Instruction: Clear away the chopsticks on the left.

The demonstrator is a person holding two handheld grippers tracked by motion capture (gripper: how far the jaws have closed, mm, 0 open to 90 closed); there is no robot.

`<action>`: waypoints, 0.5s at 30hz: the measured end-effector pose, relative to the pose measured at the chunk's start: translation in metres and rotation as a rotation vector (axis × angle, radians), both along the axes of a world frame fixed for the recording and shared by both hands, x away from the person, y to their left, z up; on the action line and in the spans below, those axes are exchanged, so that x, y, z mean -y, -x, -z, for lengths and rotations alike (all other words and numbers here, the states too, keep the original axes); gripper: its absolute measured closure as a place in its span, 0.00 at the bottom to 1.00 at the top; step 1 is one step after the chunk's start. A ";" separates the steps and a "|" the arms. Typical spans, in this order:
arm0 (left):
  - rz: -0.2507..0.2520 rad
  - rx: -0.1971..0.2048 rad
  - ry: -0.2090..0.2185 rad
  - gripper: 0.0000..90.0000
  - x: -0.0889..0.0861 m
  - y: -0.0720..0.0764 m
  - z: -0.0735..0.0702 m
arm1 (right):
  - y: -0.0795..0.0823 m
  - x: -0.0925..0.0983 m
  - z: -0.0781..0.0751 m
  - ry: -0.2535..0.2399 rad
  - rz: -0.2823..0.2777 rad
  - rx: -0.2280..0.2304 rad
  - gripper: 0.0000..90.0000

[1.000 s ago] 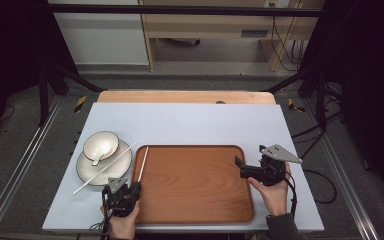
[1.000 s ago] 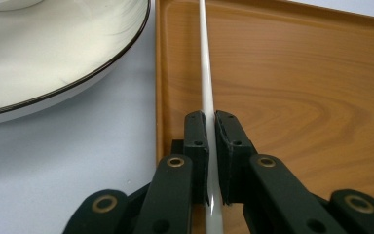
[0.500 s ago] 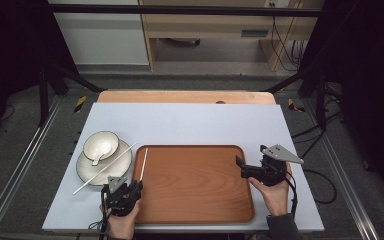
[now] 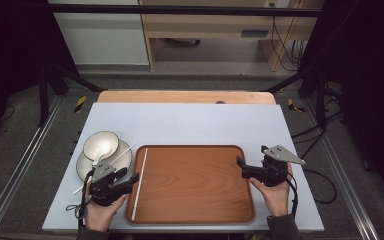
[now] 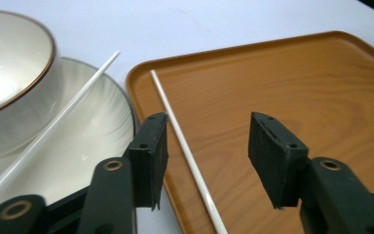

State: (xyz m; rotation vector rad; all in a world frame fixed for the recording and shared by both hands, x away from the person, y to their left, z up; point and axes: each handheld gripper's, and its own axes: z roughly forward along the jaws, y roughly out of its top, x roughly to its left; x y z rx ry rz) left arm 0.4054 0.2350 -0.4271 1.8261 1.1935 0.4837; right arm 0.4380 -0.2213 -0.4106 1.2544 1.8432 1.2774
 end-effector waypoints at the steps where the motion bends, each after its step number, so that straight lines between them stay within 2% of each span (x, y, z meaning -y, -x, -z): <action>1: 0.006 -0.004 0.013 0.51 -0.003 -0.001 0.000 | 0.000 0.000 0.000 0.000 0.000 0.000 0.07; 3: 0.020 -0.009 0.016 0.49 -0.005 -0.002 -0.001 | 0.000 0.000 0.000 0.002 -0.002 0.002 0.07; 4: 0.041 0.003 -0.034 0.48 -0.007 -0.003 -0.003 | 0.000 0.000 -0.001 -0.004 -0.003 0.002 0.07; 5: 0.041 0.003 -0.034 0.47 -0.007 -0.003 -0.003 | 0.000 0.000 -0.001 -0.004 -0.003 0.002 0.07; 6: 0.053 0.013 -0.055 0.47 -0.009 -0.003 -0.004 | 0.000 0.001 -0.001 -0.001 -0.002 0.004 0.07; 9: 0.085 0.027 -0.070 0.43 -0.021 -0.001 -0.003 | 0.001 0.002 -0.002 -0.005 0.000 0.006 0.07; 11: 0.094 0.028 -0.055 0.40 -0.031 0.000 0.000 | 0.000 0.001 -0.001 -0.004 0.001 0.002 0.07; 13: 0.111 0.020 -0.070 0.39 -0.036 0.000 0.002 | 0.000 0.001 0.000 -0.001 -0.001 0.001 0.07; 15: 0.128 0.024 -0.117 0.37 -0.047 0.002 0.006 | 0.000 0.001 -0.001 -0.002 -0.003 -0.001 0.07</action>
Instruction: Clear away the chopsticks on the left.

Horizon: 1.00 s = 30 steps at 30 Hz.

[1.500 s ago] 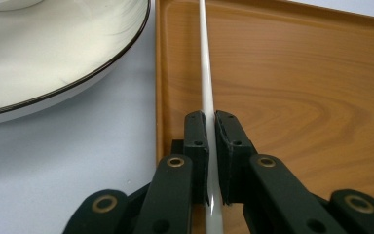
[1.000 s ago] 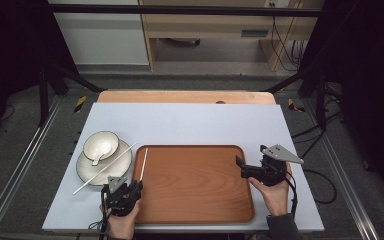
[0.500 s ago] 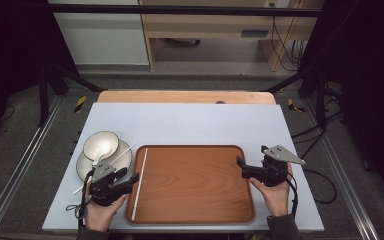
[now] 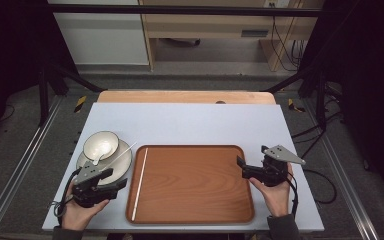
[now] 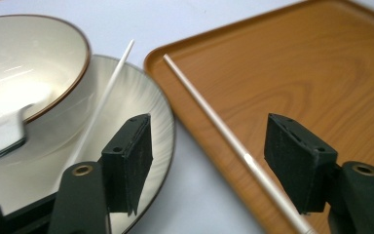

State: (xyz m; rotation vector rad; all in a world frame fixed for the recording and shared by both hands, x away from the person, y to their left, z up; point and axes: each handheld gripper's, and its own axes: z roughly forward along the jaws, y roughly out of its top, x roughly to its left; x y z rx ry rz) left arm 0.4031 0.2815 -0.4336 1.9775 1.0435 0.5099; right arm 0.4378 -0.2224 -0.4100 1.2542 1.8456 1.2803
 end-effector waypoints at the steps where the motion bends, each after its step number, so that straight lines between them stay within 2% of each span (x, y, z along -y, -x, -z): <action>1: 0.000 0.000 0.000 0.37 0.000 0.000 0.000 | 0.000 0.000 0.000 -0.004 0.000 0.001 0.07; 2: 0.004 -0.003 -0.024 0.37 -0.010 0.002 0.003 | 0.000 0.000 0.000 -0.008 -0.001 0.002 0.07; 3: 0.004 -0.003 -0.024 0.37 -0.010 0.002 0.003 | 0.000 0.000 0.000 -0.008 -0.001 0.002 0.07; 8: -0.033 -0.017 -0.026 0.37 -0.034 0.000 0.008 | 0.000 -0.001 0.000 -0.006 -0.009 -0.003 0.07; 10: -0.041 -0.015 -0.022 0.38 -0.035 -0.001 0.009 | 0.000 -0.001 0.000 -0.007 -0.010 -0.005 0.07; 11: -0.042 -0.014 -0.027 0.39 -0.036 -0.002 0.010 | 0.000 -0.001 0.001 -0.006 -0.012 -0.007 0.07; 12: -0.044 -0.013 -0.051 0.39 -0.039 -0.005 0.011 | -0.001 -0.001 0.001 -0.005 -0.010 -0.006 0.07; 14: -0.056 -0.010 -0.052 0.41 -0.039 -0.006 0.011 | -0.001 -0.001 0.001 -0.002 -0.010 -0.010 0.07; 16: -0.059 -0.017 -0.080 0.44 -0.042 -0.014 0.012 | -0.001 -0.001 0.001 -0.003 -0.011 -0.010 0.07; 22: -0.070 -0.021 -0.105 0.51 -0.048 -0.028 0.014 | -0.002 -0.003 0.002 0.000 -0.015 -0.015 0.07; 26: -0.069 -0.030 -0.094 0.58 -0.052 -0.033 0.016 | -0.002 -0.003 0.003 0.004 -0.016 -0.018 0.07; 30: -0.072 -0.043 -0.106 0.65 -0.054 -0.037 0.020 | -0.002 -0.004 0.003 0.000 -0.018 -0.019 0.07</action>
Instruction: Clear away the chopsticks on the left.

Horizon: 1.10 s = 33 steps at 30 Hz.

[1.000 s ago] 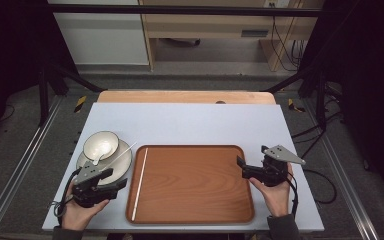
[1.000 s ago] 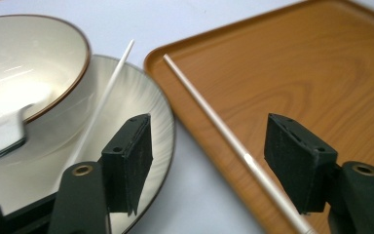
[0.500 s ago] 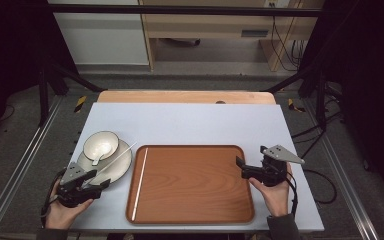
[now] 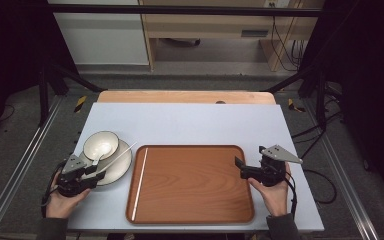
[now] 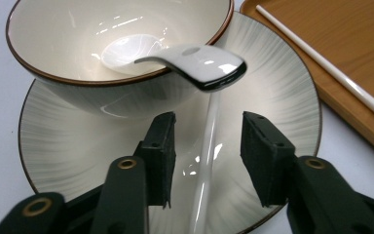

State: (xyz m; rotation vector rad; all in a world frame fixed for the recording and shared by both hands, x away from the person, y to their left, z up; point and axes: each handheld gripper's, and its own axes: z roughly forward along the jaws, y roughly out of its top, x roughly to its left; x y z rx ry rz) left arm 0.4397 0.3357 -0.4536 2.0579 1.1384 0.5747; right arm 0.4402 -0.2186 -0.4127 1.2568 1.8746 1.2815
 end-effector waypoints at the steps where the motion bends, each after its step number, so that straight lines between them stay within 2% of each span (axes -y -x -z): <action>1: 0.005 -0.009 -0.009 0.68 -0.001 -0.001 0.000 | 0.000 0.000 0.000 -0.001 0.000 0.001 0.07; 3: 0.009 -0.015 -0.001 0.71 -0.001 -0.002 0.001 | -0.001 0.000 0.001 0.006 -0.002 0.001 0.07; 5: 0.017 -0.022 -0.014 0.74 0.000 -0.004 0.002 | -0.001 0.000 0.001 0.003 -0.004 0.000 0.07; 7: 0.020 -0.028 -0.006 0.76 0.001 -0.006 0.002 | -0.001 0.000 0.001 0.008 -0.005 -0.002 0.07; 8: 0.024 -0.032 -0.021 0.76 0.001 -0.006 0.002 | -0.001 0.000 0.001 0.009 -0.005 -0.001 0.07; 9: 0.023 -0.033 -0.011 0.78 0.002 -0.006 0.003 | -0.001 0.000 0.001 0.010 -0.005 -0.001 0.07; 17: 0.033 -0.055 -0.020 0.88 0.005 -0.010 0.005 | -0.001 -0.002 0.002 0.016 -0.005 -0.004 0.07; 25: 0.042 -0.065 -0.004 0.92 0.007 -0.009 0.005 | -0.002 -0.003 0.003 0.023 -0.008 -0.010 0.07; 28: 0.038 -0.077 -0.017 0.93 0.008 -0.007 0.004 | -0.002 -0.004 0.003 0.020 -0.008 -0.013 0.07; 33: 0.031 -0.064 -0.003 0.93 0.012 -0.005 0.001 | -0.002 -0.003 0.003 0.022 -0.005 -0.016 0.07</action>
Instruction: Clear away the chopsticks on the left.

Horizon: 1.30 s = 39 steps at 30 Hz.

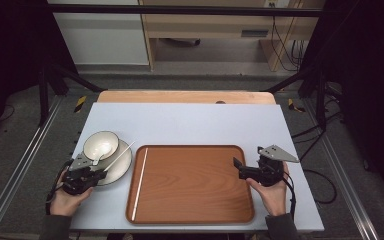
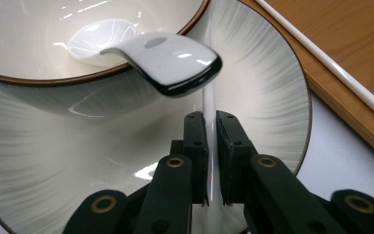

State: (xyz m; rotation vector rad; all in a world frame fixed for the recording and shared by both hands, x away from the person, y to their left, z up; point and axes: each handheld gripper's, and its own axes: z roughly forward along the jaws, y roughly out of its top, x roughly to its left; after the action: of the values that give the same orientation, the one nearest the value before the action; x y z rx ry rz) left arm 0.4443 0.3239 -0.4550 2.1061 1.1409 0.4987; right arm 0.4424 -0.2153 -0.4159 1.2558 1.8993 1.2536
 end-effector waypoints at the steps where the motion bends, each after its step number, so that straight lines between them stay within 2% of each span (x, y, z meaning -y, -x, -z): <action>1: 0.004 0.000 0.000 0.93 0.000 0.001 -0.001 | 0.000 0.000 0.000 0.000 0.000 0.001 0.07; 7: 0.001 0.021 0.010 0.93 0.005 0.007 -0.008 | 0.000 0.001 0.000 0.004 0.000 0.005 0.07; 22: -0.046 0.064 0.043 0.93 0.023 0.021 -0.020 | 0.001 0.002 -0.001 0.002 0.002 0.008 0.07; 24: -0.063 0.076 0.059 0.93 0.027 0.025 -0.022 | 0.001 0.002 -0.001 0.002 0.003 0.006 0.07; 28: -0.060 0.091 0.071 0.93 0.031 0.028 -0.023 | 0.001 0.002 -0.001 0.002 0.005 0.007 0.07; 39: -0.108 0.130 0.105 0.93 0.055 0.040 -0.026 | 0.002 0.003 -0.001 -0.005 0.006 0.009 0.07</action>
State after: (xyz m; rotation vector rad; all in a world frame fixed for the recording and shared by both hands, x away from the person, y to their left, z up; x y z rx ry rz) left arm 0.4043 0.2687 -0.4287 1.9013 1.1846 0.6036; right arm 0.4409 -0.2181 -0.4147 1.2555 1.8856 1.2599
